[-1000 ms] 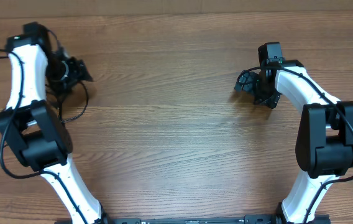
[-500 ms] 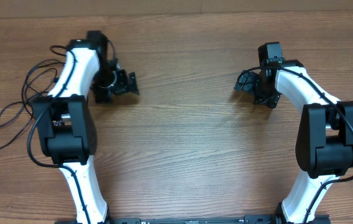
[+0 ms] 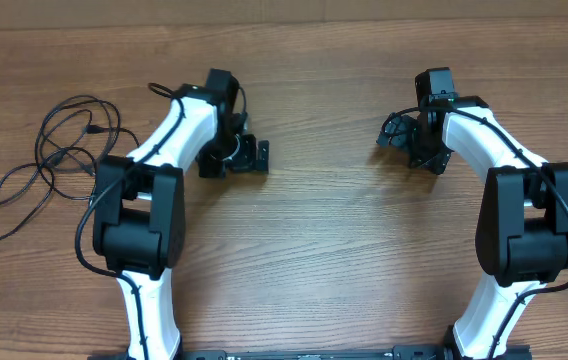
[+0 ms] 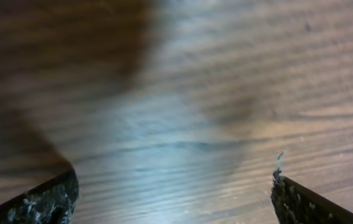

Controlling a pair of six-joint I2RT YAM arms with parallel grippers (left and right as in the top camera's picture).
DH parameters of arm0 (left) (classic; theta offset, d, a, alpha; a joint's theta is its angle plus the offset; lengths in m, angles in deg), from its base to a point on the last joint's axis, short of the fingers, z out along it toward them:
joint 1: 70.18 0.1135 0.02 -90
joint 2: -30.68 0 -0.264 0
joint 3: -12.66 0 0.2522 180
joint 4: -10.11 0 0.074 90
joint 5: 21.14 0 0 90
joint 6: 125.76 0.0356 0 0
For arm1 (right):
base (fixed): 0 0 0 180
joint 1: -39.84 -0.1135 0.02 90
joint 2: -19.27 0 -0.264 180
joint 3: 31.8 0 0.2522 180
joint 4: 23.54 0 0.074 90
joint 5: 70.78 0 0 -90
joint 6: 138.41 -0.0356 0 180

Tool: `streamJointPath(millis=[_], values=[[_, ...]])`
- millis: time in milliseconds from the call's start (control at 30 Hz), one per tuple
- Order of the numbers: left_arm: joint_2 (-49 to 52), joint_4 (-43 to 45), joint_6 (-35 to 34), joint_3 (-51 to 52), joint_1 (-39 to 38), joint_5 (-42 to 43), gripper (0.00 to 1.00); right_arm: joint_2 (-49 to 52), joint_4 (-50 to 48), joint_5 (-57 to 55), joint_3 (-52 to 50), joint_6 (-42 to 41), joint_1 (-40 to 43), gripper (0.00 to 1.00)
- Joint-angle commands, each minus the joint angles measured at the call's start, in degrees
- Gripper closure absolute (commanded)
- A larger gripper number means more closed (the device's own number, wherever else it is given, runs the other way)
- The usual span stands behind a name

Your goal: Untangle cables

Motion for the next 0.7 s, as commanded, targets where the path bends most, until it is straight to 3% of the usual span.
streamJointPath(millis=[0,300,667], values=[[3.6,0.6,-0.1,5.7,-2.7,-0.6,0.0,-1.7,-0.2,-0.3,-0.3,-0.1,-0.2,0.0],[3.6,2.4,-3.7,11.1,-5.3,-12.1,0.0,-1.7,-0.2,-0.3,-0.3,-0.1,-0.2,0.0],[3.6,19.4,-3.7,21.3,-5.3,-20.5,0.0,-1.7,-0.2,-0.3,-0.3,0.0,-0.2,0.0]])
